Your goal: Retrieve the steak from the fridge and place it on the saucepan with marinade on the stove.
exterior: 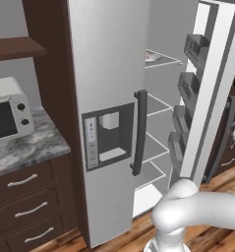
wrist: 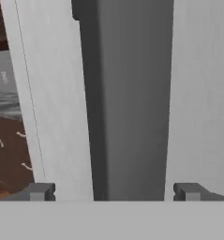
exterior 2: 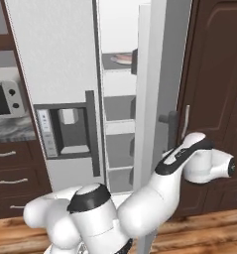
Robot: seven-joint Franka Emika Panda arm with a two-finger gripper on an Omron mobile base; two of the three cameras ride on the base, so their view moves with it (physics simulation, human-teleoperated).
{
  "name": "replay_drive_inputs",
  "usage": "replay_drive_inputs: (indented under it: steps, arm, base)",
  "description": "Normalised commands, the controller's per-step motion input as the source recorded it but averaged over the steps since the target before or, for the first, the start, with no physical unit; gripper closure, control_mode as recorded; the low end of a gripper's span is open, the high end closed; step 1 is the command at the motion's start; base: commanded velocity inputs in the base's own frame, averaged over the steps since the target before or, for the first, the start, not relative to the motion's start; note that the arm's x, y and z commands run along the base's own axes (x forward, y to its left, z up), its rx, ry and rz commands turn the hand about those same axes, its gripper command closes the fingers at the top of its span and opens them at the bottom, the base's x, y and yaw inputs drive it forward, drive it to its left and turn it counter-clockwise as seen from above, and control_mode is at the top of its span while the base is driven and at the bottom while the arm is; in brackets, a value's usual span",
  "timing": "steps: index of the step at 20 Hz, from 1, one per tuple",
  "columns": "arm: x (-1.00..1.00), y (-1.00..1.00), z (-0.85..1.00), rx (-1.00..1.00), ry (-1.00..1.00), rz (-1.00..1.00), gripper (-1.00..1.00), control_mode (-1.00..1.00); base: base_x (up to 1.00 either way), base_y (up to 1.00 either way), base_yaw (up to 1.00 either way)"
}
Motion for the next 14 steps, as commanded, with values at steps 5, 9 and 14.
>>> replay_drive_inputs:
  steps: [5,9,14]
  arm:
    - [-0.84,0.15,0.0,-0.05,-0.11,-0.69,-1.0,-1.0]
    - [-0.73,0.09,0.0,-0.02,-0.06,-0.74,-1.0,-1.0]
    - [-0.94,0.03,0.06,-0.01,-0.05,-0.64,-1.0,-1.0]
  base:
    - [0.0,0.0,0.0]
    - [0.0,0.0,0.0]
    - [0.0,0.0,0.0]
